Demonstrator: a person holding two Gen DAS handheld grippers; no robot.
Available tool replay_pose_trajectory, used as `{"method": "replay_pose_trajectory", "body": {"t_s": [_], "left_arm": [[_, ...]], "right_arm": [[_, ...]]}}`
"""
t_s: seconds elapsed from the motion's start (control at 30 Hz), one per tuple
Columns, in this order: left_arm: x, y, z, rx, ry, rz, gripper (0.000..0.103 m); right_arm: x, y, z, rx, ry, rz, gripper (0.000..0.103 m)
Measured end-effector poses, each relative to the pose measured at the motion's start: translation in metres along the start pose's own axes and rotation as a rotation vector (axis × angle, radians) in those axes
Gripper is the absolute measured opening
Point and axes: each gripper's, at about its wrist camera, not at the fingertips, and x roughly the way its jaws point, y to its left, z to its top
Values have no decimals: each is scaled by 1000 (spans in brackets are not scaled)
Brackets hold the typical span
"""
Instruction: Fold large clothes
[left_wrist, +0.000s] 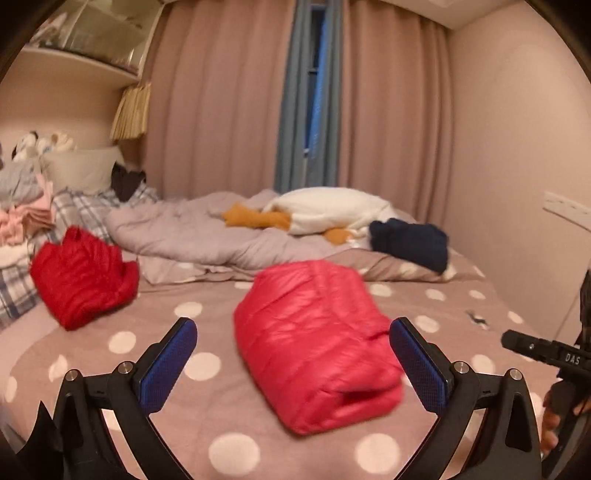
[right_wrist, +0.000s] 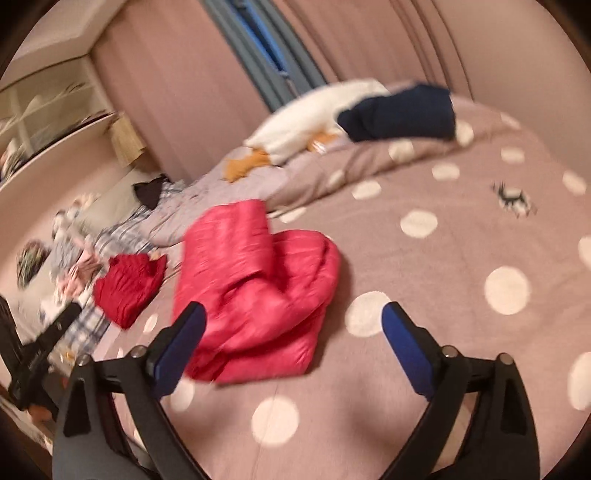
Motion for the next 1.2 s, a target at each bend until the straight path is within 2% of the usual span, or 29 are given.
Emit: {"method": "replay_pose_trajectory", "body": {"t_s": [0.1,0.13,0.2,0.37,0.53,0.93,1.13,1.2], "left_arm": [[-19,-14,-5,49,-8,-22,103],[-21,-15,-6,48,-13,-24,103],[-32,-17,-7,24,-29,-37,103],[-29,-10,-5,-65,-48,-78,103],[-25,-10,-4,-67,-44,-47,103],[-20,-8,-7,-54,-40,-25,103],[-14,-6,-7,-21,-1,41,103],[-15,-4,-9,-15,-24,33,103]], "right_arm": [[-32,20,-9,-39,-32,24,103],[-29,26,-6,-42,-39,23,103],[-35,37,-8,-63,-58,11,103],[-35,56,-14,-146,-68,-56,103],[-30,63,-13,-162,-60,-55,103],[-26,78,-16,-190,-72,-79,103],[-25,82,-19,-205,-67,-84,103],[-23,84,-19,-212,-64,-97,103]]}}
